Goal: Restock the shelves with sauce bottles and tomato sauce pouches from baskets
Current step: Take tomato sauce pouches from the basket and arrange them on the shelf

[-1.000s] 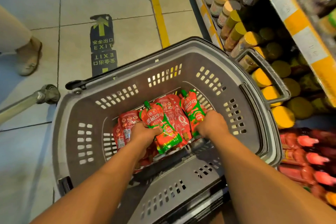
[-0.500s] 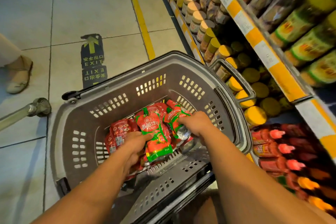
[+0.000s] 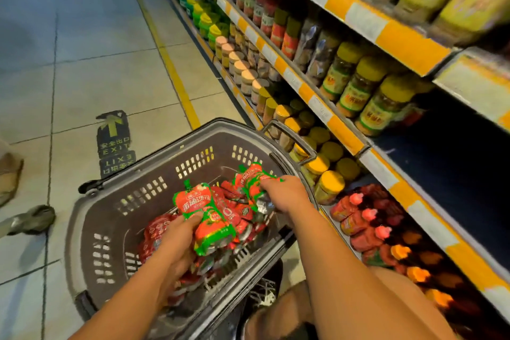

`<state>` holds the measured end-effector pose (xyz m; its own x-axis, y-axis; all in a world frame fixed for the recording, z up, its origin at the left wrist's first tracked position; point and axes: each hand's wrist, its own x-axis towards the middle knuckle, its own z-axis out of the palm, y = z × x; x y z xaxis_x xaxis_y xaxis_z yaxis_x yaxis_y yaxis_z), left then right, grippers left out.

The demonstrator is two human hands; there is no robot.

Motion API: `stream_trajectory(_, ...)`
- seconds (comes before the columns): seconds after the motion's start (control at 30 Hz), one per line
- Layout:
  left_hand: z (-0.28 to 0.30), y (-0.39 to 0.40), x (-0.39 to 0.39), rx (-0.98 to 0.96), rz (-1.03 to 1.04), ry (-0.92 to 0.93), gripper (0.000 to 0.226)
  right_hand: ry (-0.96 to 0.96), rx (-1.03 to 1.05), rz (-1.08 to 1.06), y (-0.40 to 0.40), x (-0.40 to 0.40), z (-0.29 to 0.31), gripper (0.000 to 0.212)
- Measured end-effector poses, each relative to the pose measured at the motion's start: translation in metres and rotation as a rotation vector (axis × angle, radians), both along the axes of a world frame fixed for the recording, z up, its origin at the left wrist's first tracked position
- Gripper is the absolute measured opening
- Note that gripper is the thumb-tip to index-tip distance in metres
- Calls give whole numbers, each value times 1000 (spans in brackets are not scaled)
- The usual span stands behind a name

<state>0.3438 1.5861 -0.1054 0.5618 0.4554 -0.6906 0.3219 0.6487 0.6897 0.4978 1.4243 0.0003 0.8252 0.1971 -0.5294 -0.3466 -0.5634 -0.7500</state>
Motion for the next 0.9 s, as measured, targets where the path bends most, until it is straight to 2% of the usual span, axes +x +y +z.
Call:
stream_trajectory(0.2,63,-22,-3,36,-98,-116,22,-36,224,-165,-31,-25,37,21)
stream_trajectory(0.3,89,-33,-2,52,-135,-150,32,-54,321,-247,-50,-35,52,14)
stream_trajectory(0.43,123,-57,2,68,-206,-240,35,-77,412,-344,-83,-47,65,24)
stream_trajectory(0.6,162,-96,8,78,-292,-341,34,-73,667,-537,-140,-69,85,5)
stream_trajectory(0.73,186,-131,18,99,-368,-395,32,-17,877,-706,-178,-81,97,19)
stream_trajectory(0.8,196,-149,23,117,-415,-411,36,-31,899,-727,-201,-84,100,18)
stream_trajectory(0.9,208,-177,29,143,-509,-432,29,-57,882,-749,-246,-93,99,19)
